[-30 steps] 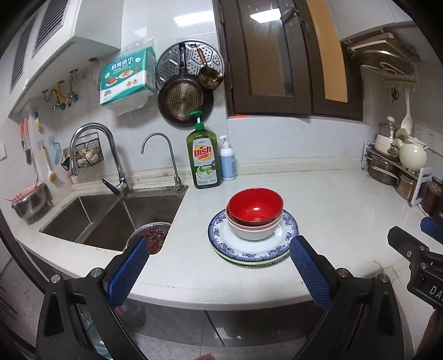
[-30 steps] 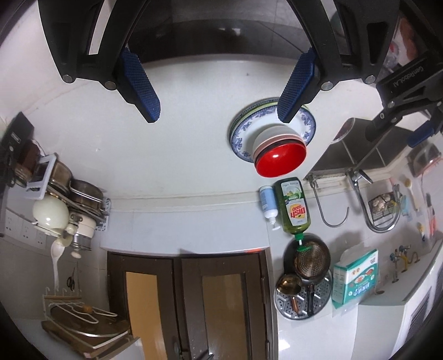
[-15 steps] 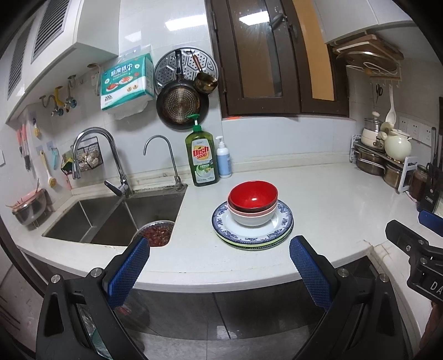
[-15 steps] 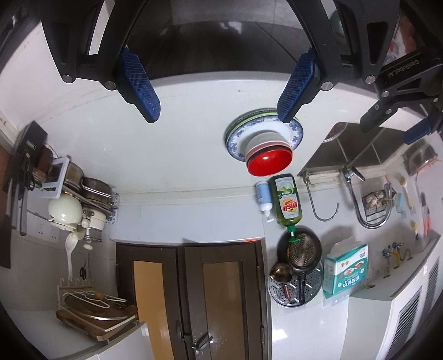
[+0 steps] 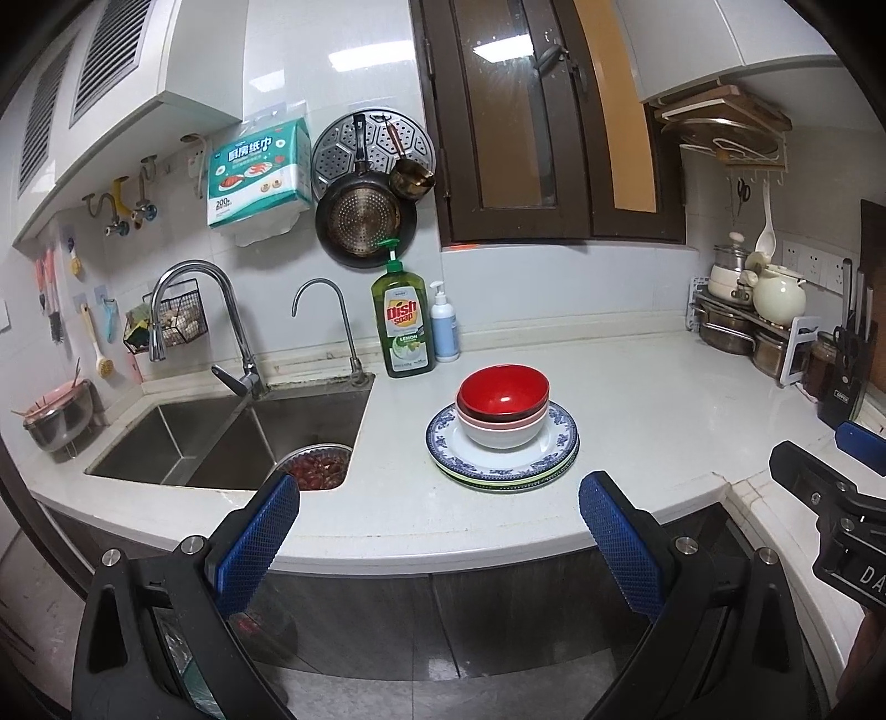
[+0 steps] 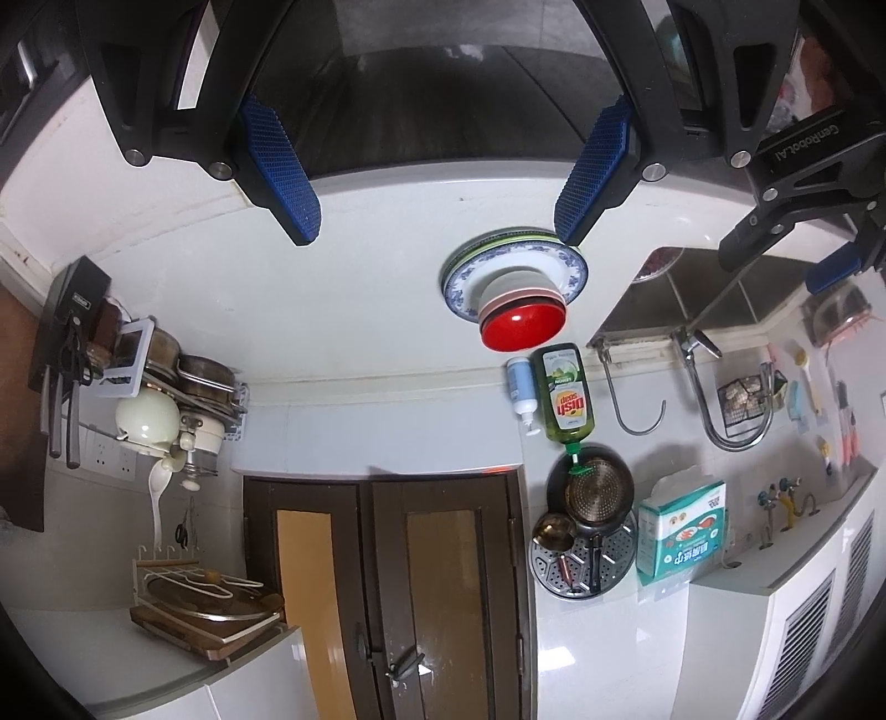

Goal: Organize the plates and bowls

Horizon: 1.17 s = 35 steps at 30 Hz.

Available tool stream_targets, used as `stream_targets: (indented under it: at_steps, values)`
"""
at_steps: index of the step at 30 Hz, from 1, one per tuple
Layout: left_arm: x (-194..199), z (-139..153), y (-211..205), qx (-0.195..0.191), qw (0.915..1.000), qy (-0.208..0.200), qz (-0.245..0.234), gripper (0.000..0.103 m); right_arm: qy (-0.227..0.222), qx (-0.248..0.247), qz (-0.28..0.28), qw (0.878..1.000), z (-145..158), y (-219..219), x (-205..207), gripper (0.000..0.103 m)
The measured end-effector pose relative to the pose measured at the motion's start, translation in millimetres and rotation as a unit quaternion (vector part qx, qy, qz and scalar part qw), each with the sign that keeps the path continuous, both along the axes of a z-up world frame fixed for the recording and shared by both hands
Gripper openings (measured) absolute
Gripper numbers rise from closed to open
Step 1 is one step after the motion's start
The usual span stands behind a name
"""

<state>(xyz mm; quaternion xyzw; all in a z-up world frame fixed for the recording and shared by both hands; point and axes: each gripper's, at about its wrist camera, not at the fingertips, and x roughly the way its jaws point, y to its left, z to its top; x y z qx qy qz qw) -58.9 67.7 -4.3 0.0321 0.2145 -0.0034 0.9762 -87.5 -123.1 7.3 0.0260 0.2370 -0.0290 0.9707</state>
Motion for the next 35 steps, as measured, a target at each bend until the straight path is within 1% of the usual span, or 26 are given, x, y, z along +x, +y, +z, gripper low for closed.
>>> stream_targets:
  at_steps: [12,35]
  values:
    - [-9.8,2.4,3.5,-0.005,1.0,-0.005,-0.003,0.103,-0.004,-0.001,-0.001,1.0,2.8,4.2,-11.9,0.087]
    - [-14.0,0.1,9.6,-0.003,0.9999,-0.007,-0.015,0.103,-0.004,-0.001,0.001,1.0,3.0,1.6,-16.2,0.087]
